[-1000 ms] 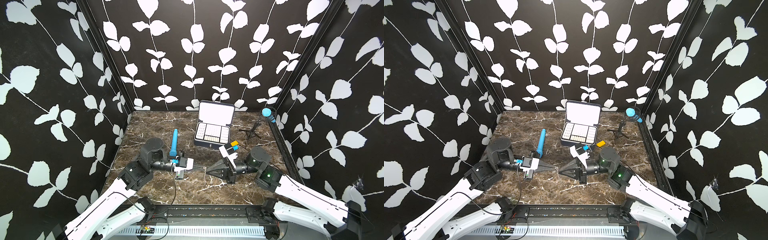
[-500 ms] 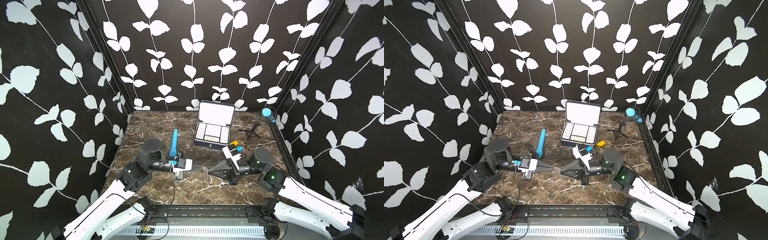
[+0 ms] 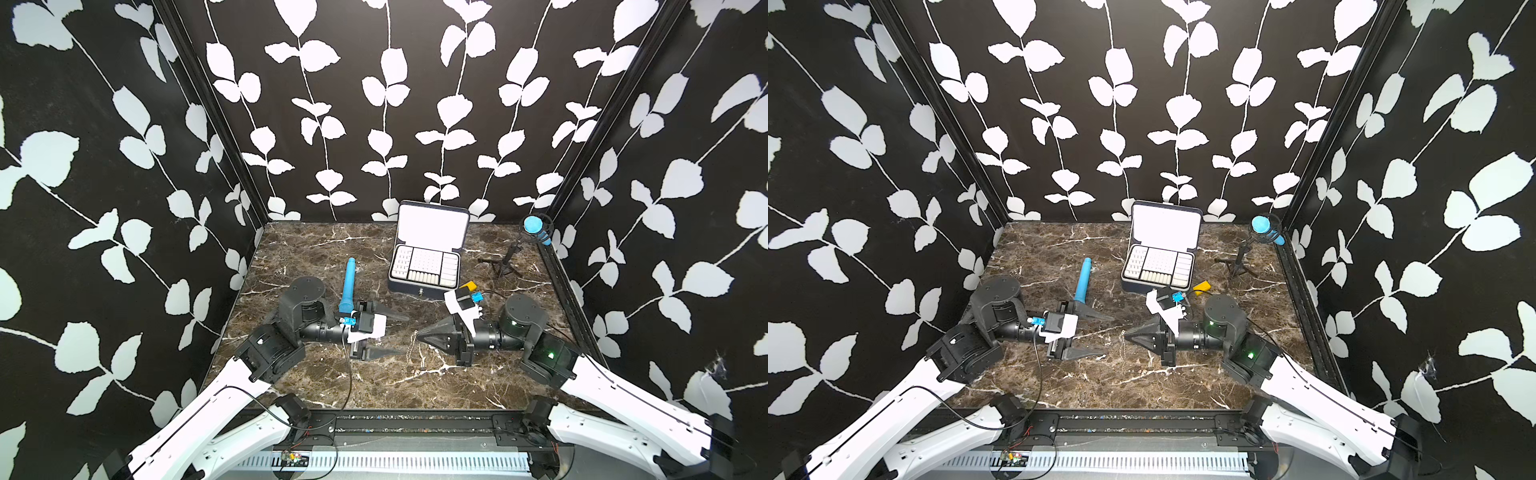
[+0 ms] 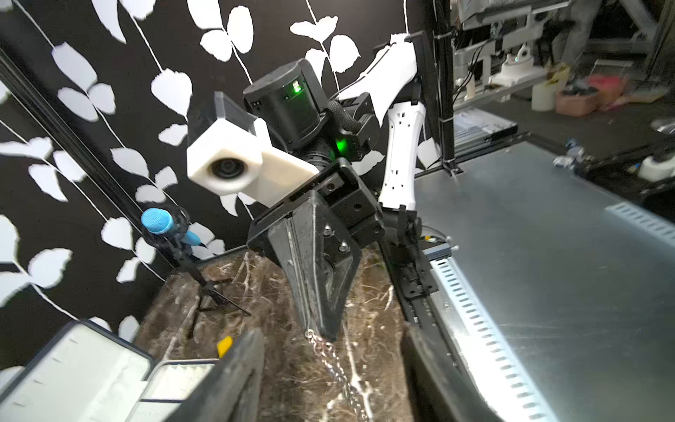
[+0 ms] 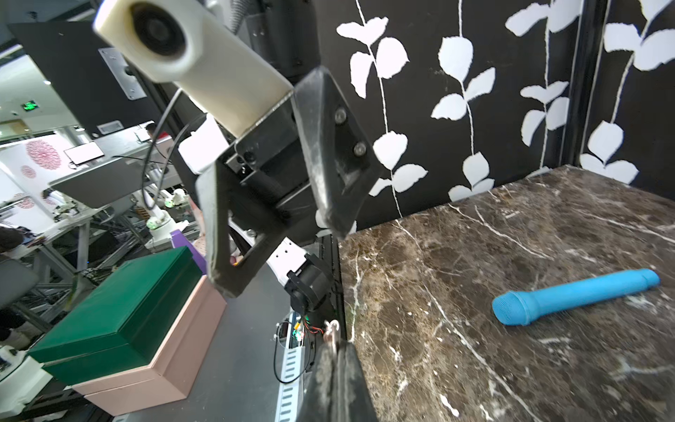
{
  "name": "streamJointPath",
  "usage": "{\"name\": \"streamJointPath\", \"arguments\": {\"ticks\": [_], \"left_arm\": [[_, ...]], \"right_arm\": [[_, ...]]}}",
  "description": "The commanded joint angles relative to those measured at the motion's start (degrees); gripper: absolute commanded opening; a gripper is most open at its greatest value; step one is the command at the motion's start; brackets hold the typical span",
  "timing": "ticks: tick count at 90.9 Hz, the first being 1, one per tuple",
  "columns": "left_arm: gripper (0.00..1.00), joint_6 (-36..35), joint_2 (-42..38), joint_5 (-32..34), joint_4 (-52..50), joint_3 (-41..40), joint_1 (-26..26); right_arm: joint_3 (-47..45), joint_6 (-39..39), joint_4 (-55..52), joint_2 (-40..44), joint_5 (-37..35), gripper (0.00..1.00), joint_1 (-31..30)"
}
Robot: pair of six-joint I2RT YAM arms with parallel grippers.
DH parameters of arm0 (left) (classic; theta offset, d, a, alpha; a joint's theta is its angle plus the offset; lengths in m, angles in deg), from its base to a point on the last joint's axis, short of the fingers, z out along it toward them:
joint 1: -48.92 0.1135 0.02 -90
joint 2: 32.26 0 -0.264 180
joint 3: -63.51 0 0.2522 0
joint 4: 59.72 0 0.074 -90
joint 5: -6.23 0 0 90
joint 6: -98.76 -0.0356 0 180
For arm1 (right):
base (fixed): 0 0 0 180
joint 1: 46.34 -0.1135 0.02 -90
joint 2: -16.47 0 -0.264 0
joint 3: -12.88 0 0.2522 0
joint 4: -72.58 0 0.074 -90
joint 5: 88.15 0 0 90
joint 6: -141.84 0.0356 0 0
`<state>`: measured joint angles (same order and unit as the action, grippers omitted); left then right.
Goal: Put jewelry chain into jewelry box
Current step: Pick up the necklace from the center of the board.
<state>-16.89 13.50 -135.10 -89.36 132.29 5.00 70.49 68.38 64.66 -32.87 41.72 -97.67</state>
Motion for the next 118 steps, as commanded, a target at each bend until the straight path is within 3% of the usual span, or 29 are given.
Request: {"name": "streamJointPath", "arguments": {"ticks": [1, 18, 28, 44, 59, 72, 92, 118], "left_arm": [[0.82, 4.48, -1.47, 2.29, 4.35, -3.09, 0.17], [0.84, 19.56, -3.26, 10.39, 19.58, -11.77, 0.04], [0.84, 28.43, -2.73, 18.69, 29.24, -16.56, -0.11], [0.84, 35.72, -2.45, 25.78, 32.47, -18.61, -0.12], [0.84, 36.78, -1.74, 24.29, 34.00, -18.63, -0.30], [0.82, 33.69, 1.13, 23.26, 33.37, -17.39, -2.24], [0.82, 31.39, 7.44, 18.39, 37.30, -15.30, -5.98], [0.82, 29.48, 12.25, 9.34, 39.98, -12.21, -9.13]], "right_arm": [[2.97, -4.12, -3.69, 1.12, -3.59, 0.00, 0.22], [7.95, -12.48, -16.53, 1.30, -10.28, 0.00, 0.19], [12.74, -19.10, -27.25, -0.69, -13.88, 0.00, -0.10], [17.45, -30.53, -37.77, -1.05, -26.90, 0.00, -2.72], [16.77, -45.42, -36.90, 2.07, -39.17, 0.00, -6.67], [19.38, -52.36, -37.62, 2.62, -38.85, 0.00, -7.47], [24.94, -53.60, -42.79, 0.48, -35.07, 0.00, -7.69], [24.06, -51.26, -42.15, 0.90, -32.83, 0.00, -7.73]]}}
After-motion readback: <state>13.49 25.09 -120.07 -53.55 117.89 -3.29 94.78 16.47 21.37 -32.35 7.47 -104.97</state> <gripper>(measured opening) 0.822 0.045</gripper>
